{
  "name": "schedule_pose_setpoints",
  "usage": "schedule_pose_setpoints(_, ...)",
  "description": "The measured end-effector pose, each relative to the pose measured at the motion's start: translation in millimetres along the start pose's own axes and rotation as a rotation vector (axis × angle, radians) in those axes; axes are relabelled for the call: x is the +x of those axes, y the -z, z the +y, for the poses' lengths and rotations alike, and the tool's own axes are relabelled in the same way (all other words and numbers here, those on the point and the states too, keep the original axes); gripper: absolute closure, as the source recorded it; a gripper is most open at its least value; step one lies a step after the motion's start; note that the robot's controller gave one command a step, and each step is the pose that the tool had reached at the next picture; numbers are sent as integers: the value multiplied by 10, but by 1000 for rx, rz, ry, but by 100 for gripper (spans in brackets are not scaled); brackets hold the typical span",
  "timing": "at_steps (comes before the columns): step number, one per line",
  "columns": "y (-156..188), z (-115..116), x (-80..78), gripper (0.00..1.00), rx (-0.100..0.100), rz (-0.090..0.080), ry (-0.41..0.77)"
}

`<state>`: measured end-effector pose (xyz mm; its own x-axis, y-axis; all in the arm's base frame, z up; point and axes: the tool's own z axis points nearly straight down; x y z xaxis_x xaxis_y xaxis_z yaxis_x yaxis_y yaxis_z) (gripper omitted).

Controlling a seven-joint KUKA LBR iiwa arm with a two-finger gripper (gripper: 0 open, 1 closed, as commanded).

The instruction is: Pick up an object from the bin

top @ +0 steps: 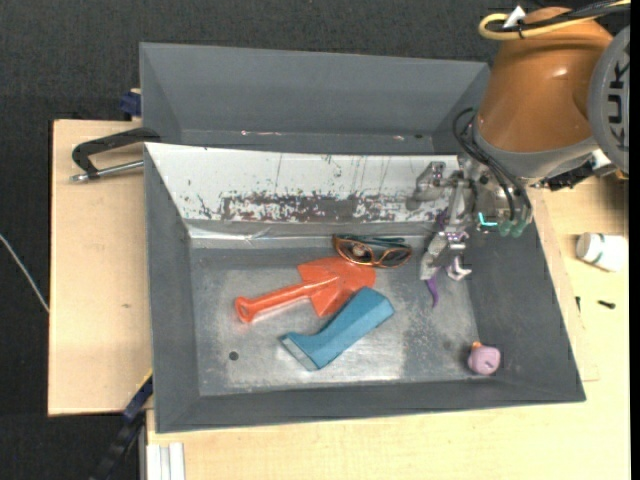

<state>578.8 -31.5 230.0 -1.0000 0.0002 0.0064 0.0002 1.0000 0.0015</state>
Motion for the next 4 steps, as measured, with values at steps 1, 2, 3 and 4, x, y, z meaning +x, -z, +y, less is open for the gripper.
schedule_pose_setpoints(1, 48, 0, -14, 0, 1, -9, 1)
schedule_pose_setpoints(2, -1529, -24, -208, 100, 1, -14, 103)
schedule_pose_setpoints(3, -1527, -24, -209, 100, 1, -14, 104)
schedule_pose_setpoints(4, -1533, -195, -41, 100, 0, -13, 117)
